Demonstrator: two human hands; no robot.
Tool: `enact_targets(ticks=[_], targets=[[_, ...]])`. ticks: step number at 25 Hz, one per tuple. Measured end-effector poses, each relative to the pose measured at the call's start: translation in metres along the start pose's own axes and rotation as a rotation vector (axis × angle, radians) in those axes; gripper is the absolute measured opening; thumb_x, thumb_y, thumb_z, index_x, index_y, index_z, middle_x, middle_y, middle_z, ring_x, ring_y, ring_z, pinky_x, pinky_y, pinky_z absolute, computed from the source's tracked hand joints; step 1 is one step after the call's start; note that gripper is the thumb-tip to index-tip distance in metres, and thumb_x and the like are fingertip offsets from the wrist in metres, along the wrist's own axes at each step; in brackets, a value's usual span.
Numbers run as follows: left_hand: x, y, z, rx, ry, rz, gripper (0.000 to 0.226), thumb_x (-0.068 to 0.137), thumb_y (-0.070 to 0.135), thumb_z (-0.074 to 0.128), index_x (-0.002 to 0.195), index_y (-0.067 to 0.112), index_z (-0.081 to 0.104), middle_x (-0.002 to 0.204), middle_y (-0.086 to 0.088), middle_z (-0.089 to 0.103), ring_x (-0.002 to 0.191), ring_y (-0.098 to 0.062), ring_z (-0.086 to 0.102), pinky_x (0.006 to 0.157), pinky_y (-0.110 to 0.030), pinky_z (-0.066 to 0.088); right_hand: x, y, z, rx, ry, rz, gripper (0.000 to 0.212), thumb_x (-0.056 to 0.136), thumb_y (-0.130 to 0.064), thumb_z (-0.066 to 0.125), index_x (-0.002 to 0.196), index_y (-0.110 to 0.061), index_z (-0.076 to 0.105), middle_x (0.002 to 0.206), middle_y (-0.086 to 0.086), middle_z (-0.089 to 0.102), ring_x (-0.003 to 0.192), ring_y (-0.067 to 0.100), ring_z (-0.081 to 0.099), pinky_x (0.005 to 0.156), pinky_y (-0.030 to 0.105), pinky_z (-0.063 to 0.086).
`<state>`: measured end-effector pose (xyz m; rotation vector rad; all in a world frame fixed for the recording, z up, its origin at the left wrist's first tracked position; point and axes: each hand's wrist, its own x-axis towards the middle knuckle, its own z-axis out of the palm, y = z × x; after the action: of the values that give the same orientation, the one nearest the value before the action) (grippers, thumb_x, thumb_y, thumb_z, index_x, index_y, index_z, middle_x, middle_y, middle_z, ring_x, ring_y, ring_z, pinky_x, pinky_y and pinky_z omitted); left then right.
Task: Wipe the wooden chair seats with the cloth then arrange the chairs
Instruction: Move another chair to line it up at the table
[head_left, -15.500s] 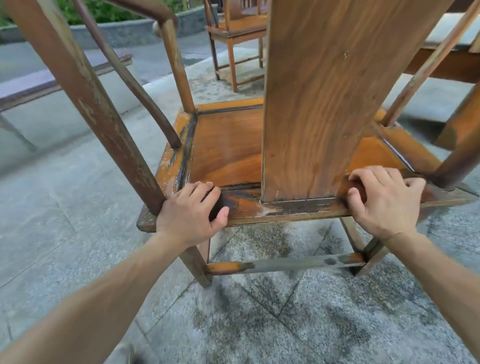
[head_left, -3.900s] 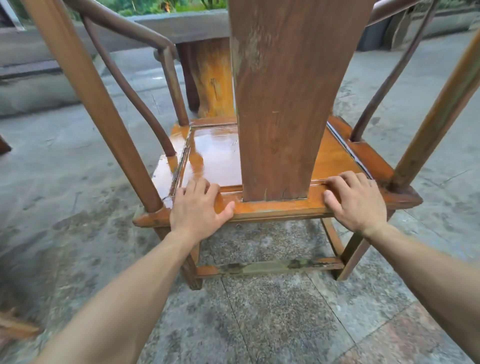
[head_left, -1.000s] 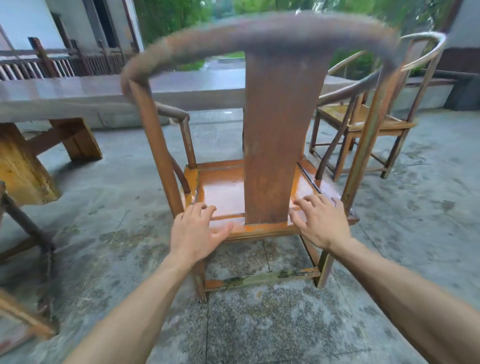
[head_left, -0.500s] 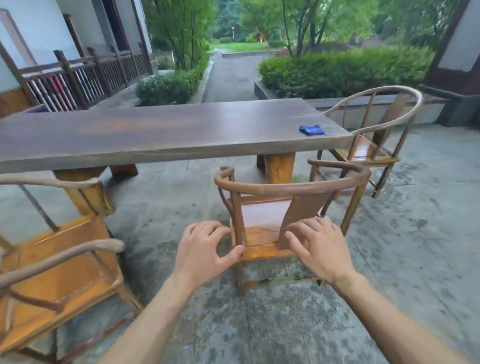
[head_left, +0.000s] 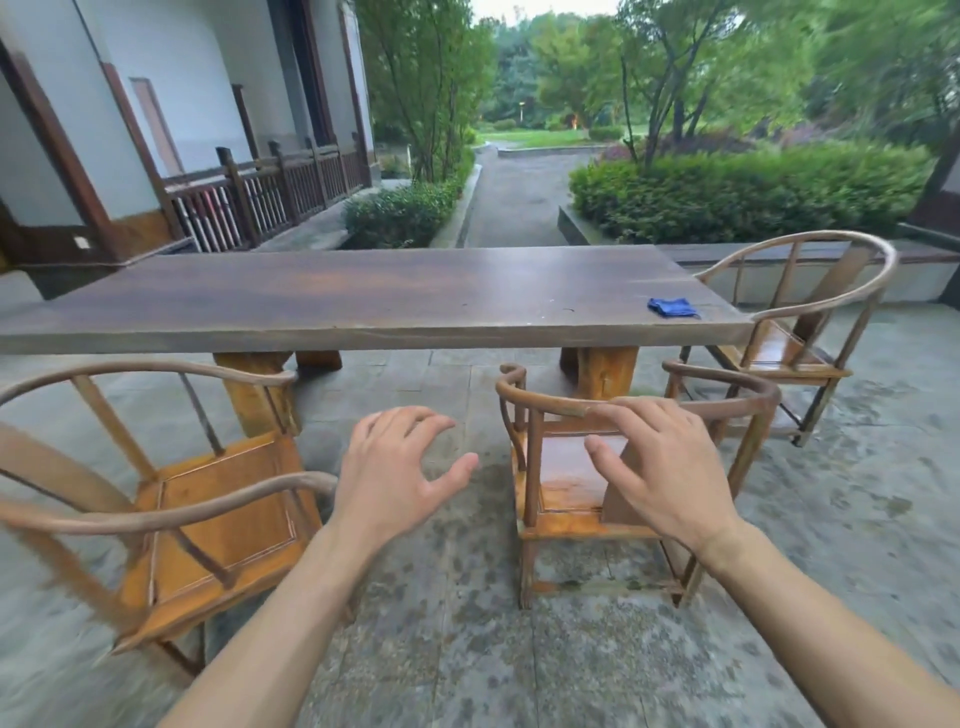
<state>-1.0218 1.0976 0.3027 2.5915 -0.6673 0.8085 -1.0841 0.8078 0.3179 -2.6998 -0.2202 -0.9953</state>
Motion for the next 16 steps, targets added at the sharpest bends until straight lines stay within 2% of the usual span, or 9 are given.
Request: enact_targets(ticks=[9, 16], targets=[[-0.018, 0.009, -0.041, 0.036, 0.090, -0.024, 0.054, 0.089, 0.065, 0.043, 0.114, 0.025, 0.069, 0.115, 0.007, 0.068, 0.112, -0.014, 0.059, 0.102, -0.040, 0.038, 0.004, -0.015, -0.024, 0.054, 0.027, -0.068, 0.042, 0.094, -0.055, 0.042, 0.113, -0.029, 0.068, 0.114, -0.010, 0.068, 0.112, 0.017, 0.058, 0.095, 0.037, 0.040], [-0.074, -0.014, -0.083, 0.188, 0.154, -0.162, 0.050, 0.088, 0.061, 0.048, 0.109, 0.022, 0.072, 0.111, 0.005, 0.069, 0.108, -0.019, 0.063, 0.097, -0.041, 0.042, 0.018, -0.054, 0.020, 0.207, -0.034, -0.211, 0.043, 0.095, -0.056, 0.042, 0.114, -0.028, 0.068, 0.112, -0.007, 0.069, 0.109, 0.019, 0.061, 0.090, 0.041, 0.047]])
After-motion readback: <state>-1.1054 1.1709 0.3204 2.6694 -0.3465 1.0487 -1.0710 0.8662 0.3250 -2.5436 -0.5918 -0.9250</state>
